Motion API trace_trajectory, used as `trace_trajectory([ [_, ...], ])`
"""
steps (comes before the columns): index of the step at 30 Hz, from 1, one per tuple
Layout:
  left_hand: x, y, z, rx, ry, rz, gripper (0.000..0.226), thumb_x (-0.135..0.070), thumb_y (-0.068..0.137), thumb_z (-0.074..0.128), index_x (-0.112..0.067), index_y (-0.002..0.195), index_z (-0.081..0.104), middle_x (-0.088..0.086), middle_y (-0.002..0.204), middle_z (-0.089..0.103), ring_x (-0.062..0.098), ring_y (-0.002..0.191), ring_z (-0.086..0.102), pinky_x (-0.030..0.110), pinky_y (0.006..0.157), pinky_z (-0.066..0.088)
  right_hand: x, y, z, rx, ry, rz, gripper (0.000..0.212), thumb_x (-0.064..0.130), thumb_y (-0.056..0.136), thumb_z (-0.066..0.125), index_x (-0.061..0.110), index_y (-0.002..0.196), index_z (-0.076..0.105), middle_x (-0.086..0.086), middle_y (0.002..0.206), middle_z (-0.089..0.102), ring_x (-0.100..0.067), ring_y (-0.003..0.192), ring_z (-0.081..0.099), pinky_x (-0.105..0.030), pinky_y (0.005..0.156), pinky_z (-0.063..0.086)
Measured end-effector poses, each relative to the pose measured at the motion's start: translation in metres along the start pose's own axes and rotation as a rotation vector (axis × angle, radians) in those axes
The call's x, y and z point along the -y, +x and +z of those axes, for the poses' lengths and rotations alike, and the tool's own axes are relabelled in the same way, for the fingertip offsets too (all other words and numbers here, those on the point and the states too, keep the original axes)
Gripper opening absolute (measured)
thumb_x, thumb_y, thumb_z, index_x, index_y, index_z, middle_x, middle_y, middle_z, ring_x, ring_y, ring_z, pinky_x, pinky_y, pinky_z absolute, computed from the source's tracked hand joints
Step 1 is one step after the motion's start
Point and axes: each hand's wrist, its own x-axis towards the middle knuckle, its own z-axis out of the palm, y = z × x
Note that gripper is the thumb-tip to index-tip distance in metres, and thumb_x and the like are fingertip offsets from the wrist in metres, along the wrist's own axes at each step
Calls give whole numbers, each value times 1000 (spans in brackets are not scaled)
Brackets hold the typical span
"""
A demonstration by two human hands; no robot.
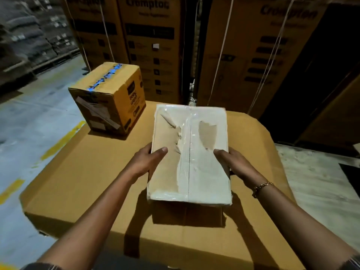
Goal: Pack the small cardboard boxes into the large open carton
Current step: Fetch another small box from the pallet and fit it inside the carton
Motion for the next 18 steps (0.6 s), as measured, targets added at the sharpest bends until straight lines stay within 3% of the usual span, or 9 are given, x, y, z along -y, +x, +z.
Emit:
trace_trajectory([
  [2,-8,-6,3,-45,-80,84,64,-50,88,73,-35,145,48,-9,125,65,14,109,66,35,83,56,-3,-2,-10,-38,46,-104,42,46,98,61,32,137,51,10,131,64,-9,109,66,-30,81,57],
  [4,-6,-10,4,-57,-97,133,72,-40,87,78,-32,149,43,-8,132,61,15,114,63,40,90,56,-9,-5,-15,-52,50,-183,56,40,96,68,34,146,45,17,135,58,-3,115,60,-27,85,54],
  [6,-1,-15,4,-29,-71,137,64,-26,89,77,-29,145,46,-6,137,59,18,118,63,48,99,54,-17,-9,-18,-27,70,-184,53,27,97,68,38,145,48,19,135,59,0,113,61,-25,85,54],
  [9,4,-18,-2,57,-62,111,49,-2,94,62,-26,136,53,-3,138,60,17,113,65,50,101,53,-21,-17,-26,-14,184,-68,44,3,99,53,34,129,64,4,133,66,-14,107,65,-44,94,57],
  [11,-2,-20,-9,73,-97,88,44,1,98,48,-29,129,58,-1,136,62,18,110,66,50,98,55,-15,-21,-36,-44,260,-2,49,-4,99,42,31,115,72,2,119,74,-21,105,66,-55,101,53],
  [13,-16,-21,-16,21,-203,60,34,-14,106,39,-33,120,63,4,132,65,22,111,66,53,97,55,-3,-23,-47,-78,301,38,46,-1,99,37,25,107,74,6,105,77,-27,111,68,-57,103,50],
  [15,-34,-19,-20,-11,-335,2,30,-41,107,39,-32,115,67,7,127,68,27,110,65,55,96,55,13,-23,-55,-113,358,56,32,15,102,40,17,101,72,3,95,74,-35,110,66,-57,102,49],
  [18,-60,-13,-20,72,-297,-94,58,-74,92,44,-31,126,64,2,120,69,30,109,64,53,93,55,46,-25,-58,-72,364,82,42,58,101,44,26,98,72,1,97,71,-27,97,65,-49,86,55],
])
